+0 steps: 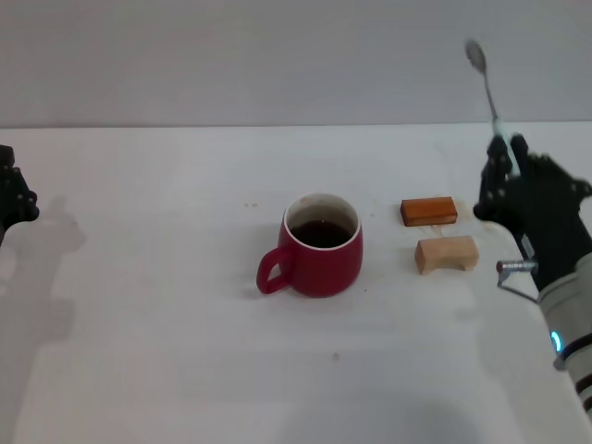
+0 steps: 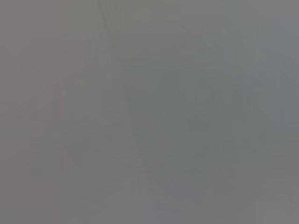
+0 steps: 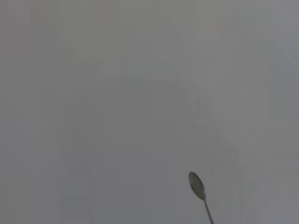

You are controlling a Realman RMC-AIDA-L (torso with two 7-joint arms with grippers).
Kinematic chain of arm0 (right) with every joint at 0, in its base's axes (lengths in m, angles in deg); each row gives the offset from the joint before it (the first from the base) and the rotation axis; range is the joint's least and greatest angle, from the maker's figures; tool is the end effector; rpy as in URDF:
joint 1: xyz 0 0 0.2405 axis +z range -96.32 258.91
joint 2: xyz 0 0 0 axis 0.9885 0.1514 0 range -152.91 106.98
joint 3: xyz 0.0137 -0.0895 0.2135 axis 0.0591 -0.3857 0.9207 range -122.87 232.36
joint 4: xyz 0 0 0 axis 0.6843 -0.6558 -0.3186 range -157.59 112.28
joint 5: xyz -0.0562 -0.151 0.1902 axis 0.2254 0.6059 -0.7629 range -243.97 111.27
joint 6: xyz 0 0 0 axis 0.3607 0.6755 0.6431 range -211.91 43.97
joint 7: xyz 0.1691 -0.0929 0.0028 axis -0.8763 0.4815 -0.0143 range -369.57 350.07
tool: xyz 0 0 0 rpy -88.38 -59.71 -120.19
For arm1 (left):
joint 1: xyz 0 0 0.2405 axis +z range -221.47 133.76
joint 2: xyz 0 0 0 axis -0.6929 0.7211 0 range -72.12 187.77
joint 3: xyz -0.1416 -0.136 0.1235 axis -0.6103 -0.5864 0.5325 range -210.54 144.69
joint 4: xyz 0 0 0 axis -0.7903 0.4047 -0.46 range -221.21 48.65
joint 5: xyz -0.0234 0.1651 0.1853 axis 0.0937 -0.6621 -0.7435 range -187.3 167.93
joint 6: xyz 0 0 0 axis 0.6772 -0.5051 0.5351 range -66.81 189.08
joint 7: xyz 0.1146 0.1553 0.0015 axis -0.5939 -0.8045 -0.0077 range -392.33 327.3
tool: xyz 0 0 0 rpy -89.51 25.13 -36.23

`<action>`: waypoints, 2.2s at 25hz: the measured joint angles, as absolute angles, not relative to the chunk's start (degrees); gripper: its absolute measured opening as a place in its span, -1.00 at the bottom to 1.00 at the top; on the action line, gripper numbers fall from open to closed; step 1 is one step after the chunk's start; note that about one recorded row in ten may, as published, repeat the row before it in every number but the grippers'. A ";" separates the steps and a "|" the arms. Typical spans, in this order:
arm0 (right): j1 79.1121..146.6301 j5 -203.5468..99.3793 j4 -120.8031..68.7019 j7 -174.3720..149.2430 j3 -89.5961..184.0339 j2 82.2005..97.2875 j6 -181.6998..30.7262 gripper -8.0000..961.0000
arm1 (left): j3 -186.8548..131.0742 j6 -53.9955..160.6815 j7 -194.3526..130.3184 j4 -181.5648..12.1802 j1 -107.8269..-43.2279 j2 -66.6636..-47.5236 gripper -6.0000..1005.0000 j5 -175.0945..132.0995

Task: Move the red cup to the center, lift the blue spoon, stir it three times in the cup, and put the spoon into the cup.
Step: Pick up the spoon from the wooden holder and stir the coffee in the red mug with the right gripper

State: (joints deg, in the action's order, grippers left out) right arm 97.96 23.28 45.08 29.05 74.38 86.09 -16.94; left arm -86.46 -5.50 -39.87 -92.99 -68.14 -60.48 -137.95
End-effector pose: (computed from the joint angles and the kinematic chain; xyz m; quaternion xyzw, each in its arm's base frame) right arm 0.1757 0.3324 -0.0864 -0.6887 0.2537 0.3301 0.5936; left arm -0.3635 0.3845 0.0047 -0.6739 -0.1676 -0.1888 0.6943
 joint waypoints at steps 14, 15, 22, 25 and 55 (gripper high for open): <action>89.46 36.54 68.72 31.47 80.11 72.64 -35.47 -0.71 | -90.52 -5.71 -42.96 -93.23 -67.43 -60.49 -0.99 -137.82; 89.46 36.54 68.72 31.47 80.11 72.64 -35.47 -0.71 | -90.68 -5.64 -42.97 -93.23 -67.44 -60.46 -0.98 -137.83; 77.45 37.58 78.11 43.58 97.28 75.73 -60.74 -0.71 | -90.79 -5.39 -42.97 -93.29 -67.81 -60.54 -0.98 -137.84; 72.78 41.20 79.64 44.93 105.07 80.62 -71.24 -0.71 | -90.78 -5.39 -42.97 -93.95 -67.59 -60.63 -0.98 -137.83; 72.25 95.20 62.89 -16.24 104.73 79.82 -41.79 -0.71 | -90.58 -5.37 -42.97 -95.14 -66.91 -60.74 -0.98 -137.83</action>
